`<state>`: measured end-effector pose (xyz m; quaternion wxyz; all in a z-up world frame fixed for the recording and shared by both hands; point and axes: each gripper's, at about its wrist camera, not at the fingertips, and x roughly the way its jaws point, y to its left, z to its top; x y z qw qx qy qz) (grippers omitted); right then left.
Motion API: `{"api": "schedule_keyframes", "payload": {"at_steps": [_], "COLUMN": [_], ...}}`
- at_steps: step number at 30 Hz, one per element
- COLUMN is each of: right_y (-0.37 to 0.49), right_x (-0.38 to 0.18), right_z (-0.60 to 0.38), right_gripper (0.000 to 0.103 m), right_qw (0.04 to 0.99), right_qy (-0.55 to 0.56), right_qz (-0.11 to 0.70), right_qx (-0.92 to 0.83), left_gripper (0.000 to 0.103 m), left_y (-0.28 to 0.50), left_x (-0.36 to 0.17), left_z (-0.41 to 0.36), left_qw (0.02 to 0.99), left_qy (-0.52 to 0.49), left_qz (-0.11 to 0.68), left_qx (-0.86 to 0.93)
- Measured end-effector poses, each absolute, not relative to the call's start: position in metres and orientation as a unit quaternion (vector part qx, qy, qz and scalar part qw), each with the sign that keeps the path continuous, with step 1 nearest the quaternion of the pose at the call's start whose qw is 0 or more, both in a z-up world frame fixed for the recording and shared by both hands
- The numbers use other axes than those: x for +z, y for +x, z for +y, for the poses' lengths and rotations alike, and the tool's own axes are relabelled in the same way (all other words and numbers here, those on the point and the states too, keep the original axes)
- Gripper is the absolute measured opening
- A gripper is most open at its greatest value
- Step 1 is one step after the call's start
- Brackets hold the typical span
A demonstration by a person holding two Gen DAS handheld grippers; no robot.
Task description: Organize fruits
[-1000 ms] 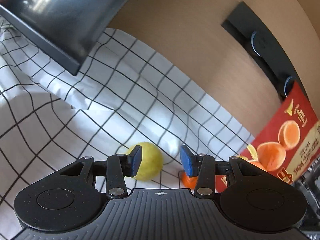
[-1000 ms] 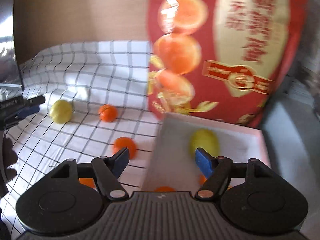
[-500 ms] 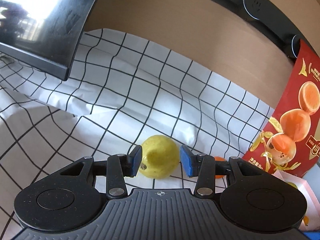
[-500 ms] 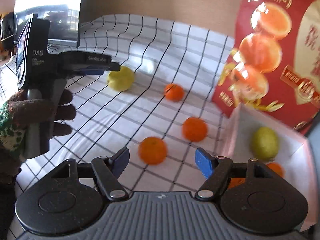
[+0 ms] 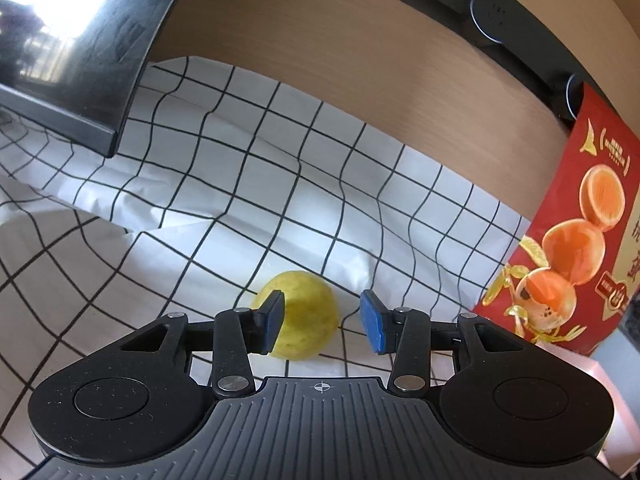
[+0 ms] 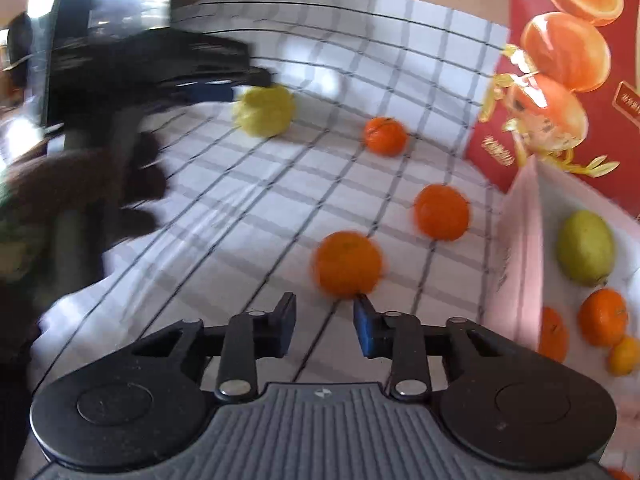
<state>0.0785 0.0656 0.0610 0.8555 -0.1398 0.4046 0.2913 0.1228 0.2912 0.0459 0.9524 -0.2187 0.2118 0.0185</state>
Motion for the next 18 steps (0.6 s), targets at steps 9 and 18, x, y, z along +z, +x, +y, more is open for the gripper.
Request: {"api": "schedule_keyframes", "payload": {"at_steps": [9,18], "right_y": [0.014,0.039], "right_x": [0.044,0.043], "right_z": [0.044,0.019], "right_gripper": [0.063,0.074], "right_qw": [0.880,0.871], "right_qy": [-0.152,-0.042], "right_qz": [0.314,0.358], "right_qx": [0.322,0.334], "left_gripper": [0.047,0.051], "left_y": [0.128,0.146], "left_x": [0.043,0.041], "left_z": [0.282,0.283], "left_qw": [0.959,0.958], "left_qy": [-0.172,-0.131], "left_qz": [0.222,0.236], "left_qx": [0.035,0.092]}}
